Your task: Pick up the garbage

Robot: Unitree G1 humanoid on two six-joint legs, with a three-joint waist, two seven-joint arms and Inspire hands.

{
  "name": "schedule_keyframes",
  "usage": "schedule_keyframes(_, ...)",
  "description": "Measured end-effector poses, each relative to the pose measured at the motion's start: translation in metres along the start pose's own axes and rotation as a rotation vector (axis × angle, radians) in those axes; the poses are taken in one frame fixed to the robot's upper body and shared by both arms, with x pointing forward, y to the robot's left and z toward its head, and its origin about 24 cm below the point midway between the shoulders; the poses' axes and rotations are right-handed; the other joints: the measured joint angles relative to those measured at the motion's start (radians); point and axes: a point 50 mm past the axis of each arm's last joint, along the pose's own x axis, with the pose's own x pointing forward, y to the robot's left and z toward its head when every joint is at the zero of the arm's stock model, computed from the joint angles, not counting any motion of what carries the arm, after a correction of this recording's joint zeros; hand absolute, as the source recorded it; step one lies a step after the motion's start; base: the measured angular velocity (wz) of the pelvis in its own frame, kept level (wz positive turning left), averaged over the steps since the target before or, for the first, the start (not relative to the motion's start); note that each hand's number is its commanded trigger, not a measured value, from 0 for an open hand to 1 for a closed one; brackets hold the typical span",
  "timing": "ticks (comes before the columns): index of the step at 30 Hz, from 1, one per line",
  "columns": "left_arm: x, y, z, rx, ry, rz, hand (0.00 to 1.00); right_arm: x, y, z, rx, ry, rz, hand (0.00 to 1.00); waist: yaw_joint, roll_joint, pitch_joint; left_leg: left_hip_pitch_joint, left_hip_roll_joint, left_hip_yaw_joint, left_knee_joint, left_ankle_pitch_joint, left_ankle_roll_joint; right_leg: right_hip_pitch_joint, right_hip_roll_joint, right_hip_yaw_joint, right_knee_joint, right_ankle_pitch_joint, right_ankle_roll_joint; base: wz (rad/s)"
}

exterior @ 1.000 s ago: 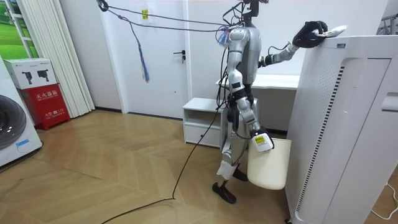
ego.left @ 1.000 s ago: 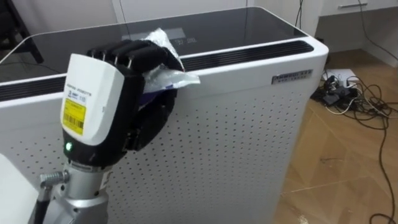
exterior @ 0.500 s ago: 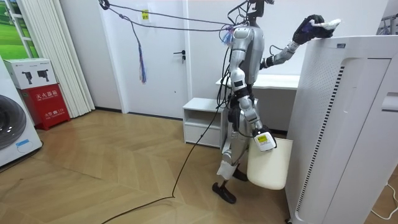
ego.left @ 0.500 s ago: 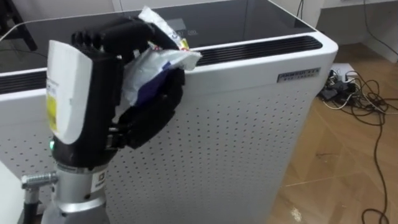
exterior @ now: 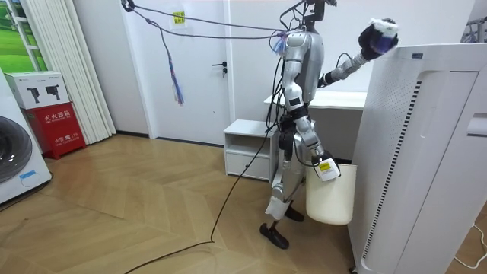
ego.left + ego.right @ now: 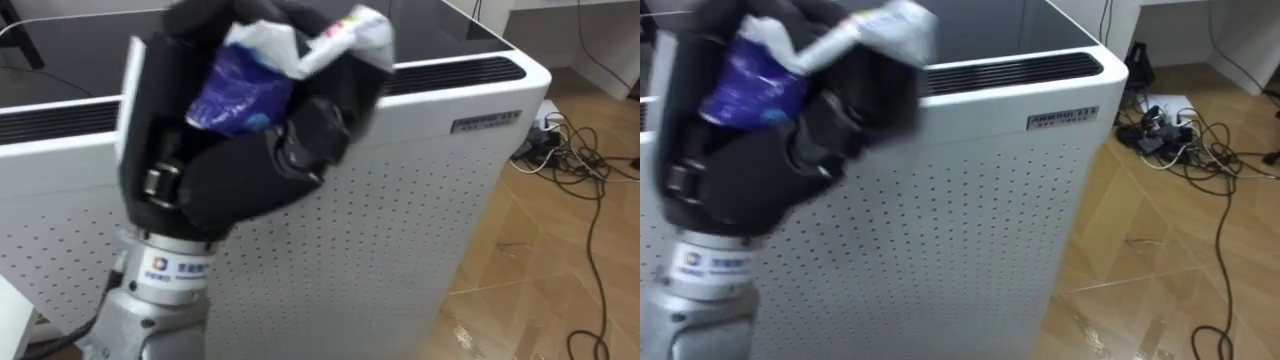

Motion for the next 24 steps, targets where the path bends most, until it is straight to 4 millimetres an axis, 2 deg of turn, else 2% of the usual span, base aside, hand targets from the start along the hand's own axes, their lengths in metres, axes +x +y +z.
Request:
schedule_keyframes(3,-0.001,-0.008,-0.013,-0.073,0.073,-0.099,1.00,0.001,0.001,0.002,0.000,0.005,0.008,1.00,-0.022,0.004,0.0000,0.000,0.002,0.005,0.001,0.000,0.000,-0.002,0.000,0.002,0.003,0.000,-0.001,-0.01)
schedule_keyframes(6,-0.003,-0.013,-0.021,-0.161,0.115,-0.176,1.00,0.000,0.000,-0.001,-0.006,0.028,0.009,1.00,-0.026,0.013,-0.0023,-0.005,0.004,0.015,0.000,-0.001,0.001,-0.011,0.002,0.010,0.010,0.002,-0.003,-0.11)
schedule_keyframes(9,-0.005,-0.020,-0.026,-0.229,0.139,-0.260,1.00,0.000,-0.001,-0.002,-0.011,0.044,0.003,1.00,-0.041,0.024,-0.0002,-0.014,0.005,0.021,0.000,-0.001,0.001,-0.020,0.001,0.013,0.017,0.002,-0.003,-0.02)
schedule_keyframes(13,-0.006,-0.024,-0.027,-0.269,0.147,-0.327,1.00,0.000,-0.002,-0.002,-0.020,0.049,-0.002,1.00,-0.047,0.039,-0.0028,-0.024,0.009,0.029,0.003,-0.001,0.001,-0.039,0.001,0.016,0.035,0.002,-0.003,-0.06)
schedule_keyframes(19,-0.017,-0.006,-0.052,-0.250,0.264,-0.256,1.00,0.001,-0.001,-0.001,-0.016,0.050,-0.002,1.00,-0.047,0.044,-0.0028,-0.053,0.015,0.043,0.016,0.000,0.000,-0.083,0.002,0.018,0.062,0.001,-0.004,-0.08)
schedule_keyframes(21,-0.027,0.005,-0.067,-0.213,0.347,-0.205,1.00,0.002,-0.003,0.003,-0.019,0.048,-0.006,1.00,-0.041,0.039,0.0016,-0.085,0.016,0.039,0.026,0.001,0.000,-0.115,0.001,0.013,0.072,0.001,-0.009,0.00)
schedule_keyframes(23,-0.040,0.015,-0.081,-0.196,0.428,-0.152,1.00,0.003,-0.004,0.006,-0.018,0.040,-0.009,1.00,-0.036,0.043,-0.0001,-0.108,0.017,0.039,0.036,0.002,-0.001,-0.141,0.001,0.012,0.087,-0.001,-0.013,0.00)
schedule_keyframes(24,-0.048,0.020,-0.090,-0.190,0.482,-0.120,1.00,0.004,-0.005,0.009,-0.020,0.034,-0.012,1.00,-0.029,0.040,0.0026,-0.125,0.018,0.040,0.042,0.003,-0.002,-0.159,0.000,0.012,0.094,-0.002,-0.015,0.05)
